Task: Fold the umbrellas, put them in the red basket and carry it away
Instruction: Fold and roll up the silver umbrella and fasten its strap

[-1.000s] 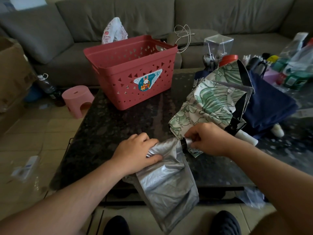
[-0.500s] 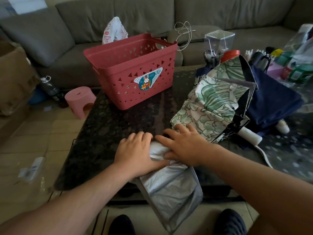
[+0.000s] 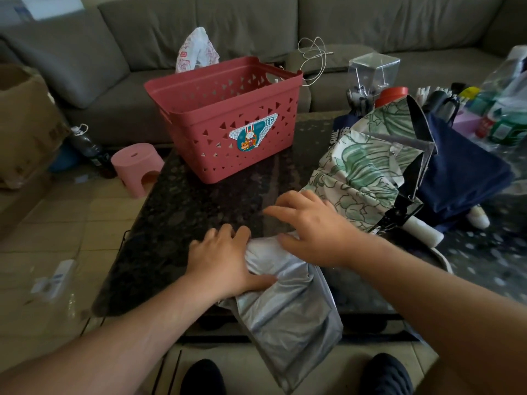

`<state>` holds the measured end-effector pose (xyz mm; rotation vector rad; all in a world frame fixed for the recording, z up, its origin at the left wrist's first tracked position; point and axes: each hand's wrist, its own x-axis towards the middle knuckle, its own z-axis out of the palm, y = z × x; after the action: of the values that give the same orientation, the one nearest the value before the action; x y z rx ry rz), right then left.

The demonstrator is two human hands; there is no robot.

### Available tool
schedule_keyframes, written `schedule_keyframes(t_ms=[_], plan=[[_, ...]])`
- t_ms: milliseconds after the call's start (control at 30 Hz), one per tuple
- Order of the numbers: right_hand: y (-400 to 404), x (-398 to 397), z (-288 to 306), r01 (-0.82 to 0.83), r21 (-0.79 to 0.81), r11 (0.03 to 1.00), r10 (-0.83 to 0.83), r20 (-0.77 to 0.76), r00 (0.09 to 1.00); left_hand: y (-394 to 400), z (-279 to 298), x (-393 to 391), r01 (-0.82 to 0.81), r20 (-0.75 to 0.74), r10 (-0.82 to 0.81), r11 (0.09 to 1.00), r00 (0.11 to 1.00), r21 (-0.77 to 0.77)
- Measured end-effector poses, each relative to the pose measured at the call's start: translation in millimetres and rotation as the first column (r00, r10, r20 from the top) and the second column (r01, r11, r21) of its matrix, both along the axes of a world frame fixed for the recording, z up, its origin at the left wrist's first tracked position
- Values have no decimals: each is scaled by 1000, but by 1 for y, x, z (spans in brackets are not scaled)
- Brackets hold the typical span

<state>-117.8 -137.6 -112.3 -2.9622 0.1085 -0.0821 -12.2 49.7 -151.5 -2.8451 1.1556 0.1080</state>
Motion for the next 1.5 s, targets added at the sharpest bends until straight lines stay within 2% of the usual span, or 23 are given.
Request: schedule_keyframes(t_ms=[133, 200, 433, 600, 1000, 1100, 1200, 1267, 1333, 1500], plan=[[16, 0, -37, -22, -229, 973, -7, -126, 992, 1, -1, -3, -3, 2, 3, 1000, 1000, -20], [11, 0, -43, -31, -272, 962, -15, -163, 987, 3, -2, -5, -2, 14, 2, 1000, 1000, -27], [8, -1, -36, 1, -254, 967, -61, -226, 972, 7, -5, -5, 31, 19, -31, 999, 999, -27], [8, -1, -32, -20, -219, 975, -36, -248, 968, 10, -2, -6, 63, -1, -63, 998, 998, 15], [15, 1, -22, 78, -190, 979, -142, -350, 926, 16, 7, -18, 74, -72, -69, 995, 995, 72], [16, 1, -20, 78, -186, 979, -142, -360, 922, 19, 9, -17, 133, -77, -127, 987, 989, 86], [13, 1, -20, 74, -167, 983, -129, -350, 928, 18, 14, -5, 203, -147, -193, 977, 970, 60], [11, 0, -21, 53, -168, 984, -108, -339, 934, 19, 18, 11, 174, -271, -181, 983, 945, -49], [9, -2, -21, 31, -170, 985, -87, -335, 938, 21, 19, 22, 161, -319, -185, 982, 930, -100], [0, -7, -25, -53, -188, 981, -6, -302, 953, 18, 16, 18, 171, -271, -160, 985, 949, 19]])
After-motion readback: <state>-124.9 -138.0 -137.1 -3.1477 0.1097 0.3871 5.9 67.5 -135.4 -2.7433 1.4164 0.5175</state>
